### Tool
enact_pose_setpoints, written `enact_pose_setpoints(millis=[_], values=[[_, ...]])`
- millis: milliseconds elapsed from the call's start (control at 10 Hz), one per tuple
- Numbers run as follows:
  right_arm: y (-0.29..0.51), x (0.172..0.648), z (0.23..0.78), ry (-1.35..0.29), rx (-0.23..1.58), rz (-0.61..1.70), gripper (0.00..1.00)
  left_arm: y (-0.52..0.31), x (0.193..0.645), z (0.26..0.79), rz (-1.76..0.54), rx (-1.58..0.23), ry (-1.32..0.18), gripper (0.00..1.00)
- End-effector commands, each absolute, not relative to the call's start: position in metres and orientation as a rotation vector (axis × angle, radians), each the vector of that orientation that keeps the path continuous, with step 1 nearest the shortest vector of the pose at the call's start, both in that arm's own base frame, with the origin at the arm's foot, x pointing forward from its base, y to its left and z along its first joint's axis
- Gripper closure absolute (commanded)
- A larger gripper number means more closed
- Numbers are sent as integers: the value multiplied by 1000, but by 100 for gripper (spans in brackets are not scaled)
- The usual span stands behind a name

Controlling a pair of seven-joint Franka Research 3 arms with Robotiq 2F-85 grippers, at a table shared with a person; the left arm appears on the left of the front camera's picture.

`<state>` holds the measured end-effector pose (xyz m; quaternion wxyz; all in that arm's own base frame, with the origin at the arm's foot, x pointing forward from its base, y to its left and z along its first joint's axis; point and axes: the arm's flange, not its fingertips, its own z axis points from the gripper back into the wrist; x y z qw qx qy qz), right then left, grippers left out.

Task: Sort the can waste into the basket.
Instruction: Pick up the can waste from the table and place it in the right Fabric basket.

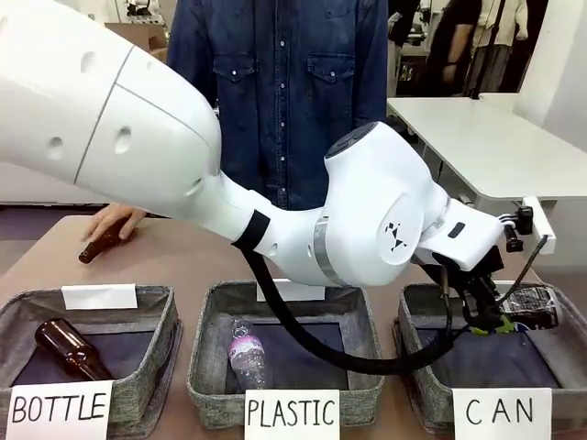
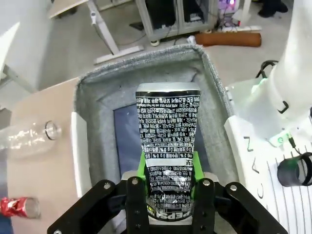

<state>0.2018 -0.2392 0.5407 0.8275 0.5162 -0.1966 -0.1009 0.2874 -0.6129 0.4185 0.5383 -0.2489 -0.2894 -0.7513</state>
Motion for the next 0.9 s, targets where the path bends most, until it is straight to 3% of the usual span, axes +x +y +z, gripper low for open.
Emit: enact_pose_setpoints(millis=[0, 100, 200, 300, 800], values=[[-237, 202, 541, -428, 1116, -217, 0, -608, 286, 428, -1745, -577, -688, 63], [-237, 202, 541, -428, 1116, -217, 0, -605, 287, 427, -1727, -583, -683, 23], [-237, 202, 541, -428, 1116, -217, 0, -605, 287, 427, -1742, -580, -670, 5], [-237, 202, 541, -428, 1116, -217, 0, -605, 287, 427, -1738, -586, -669, 0], [-237, 202, 541, -428, 1116, -217, 0, -599, 285, 432, -1713, -592, -655, 0]])
